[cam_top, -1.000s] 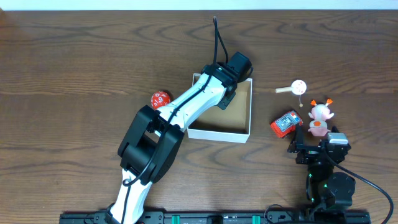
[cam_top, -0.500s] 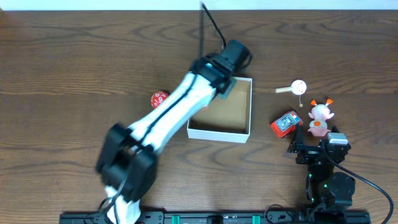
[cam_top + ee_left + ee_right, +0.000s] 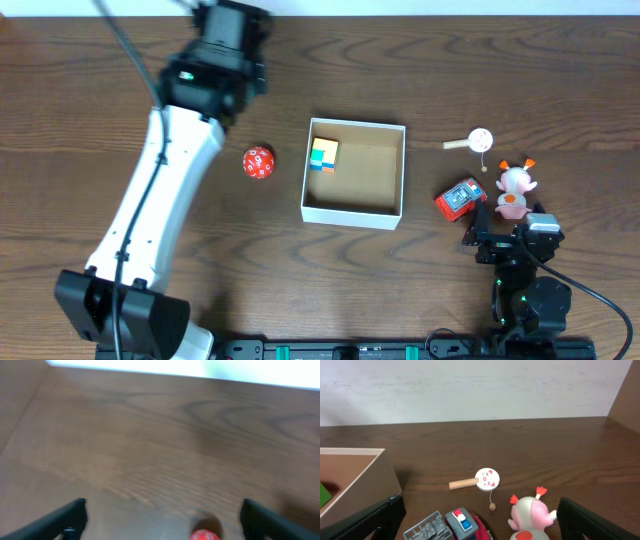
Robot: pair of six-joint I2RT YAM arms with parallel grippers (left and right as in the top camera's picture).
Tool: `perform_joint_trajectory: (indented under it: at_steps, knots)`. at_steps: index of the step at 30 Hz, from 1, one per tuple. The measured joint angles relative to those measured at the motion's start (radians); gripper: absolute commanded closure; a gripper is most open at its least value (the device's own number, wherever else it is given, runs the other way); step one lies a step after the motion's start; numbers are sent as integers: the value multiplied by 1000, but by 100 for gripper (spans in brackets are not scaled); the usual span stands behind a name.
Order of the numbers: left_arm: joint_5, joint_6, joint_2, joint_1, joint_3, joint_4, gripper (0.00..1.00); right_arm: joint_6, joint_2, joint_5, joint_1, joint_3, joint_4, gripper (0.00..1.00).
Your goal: Pack container
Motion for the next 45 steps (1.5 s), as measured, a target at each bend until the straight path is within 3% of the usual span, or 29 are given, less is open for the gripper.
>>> perform_joint_trajectory:
  at_steps: [21,45]
  knots:
    - [76,-60,23,180,0,-15,2,0,0,0,0,0,0,1]
    - [76,-60,23,183,0,-15,2,0,0,0,0,0,0,1]
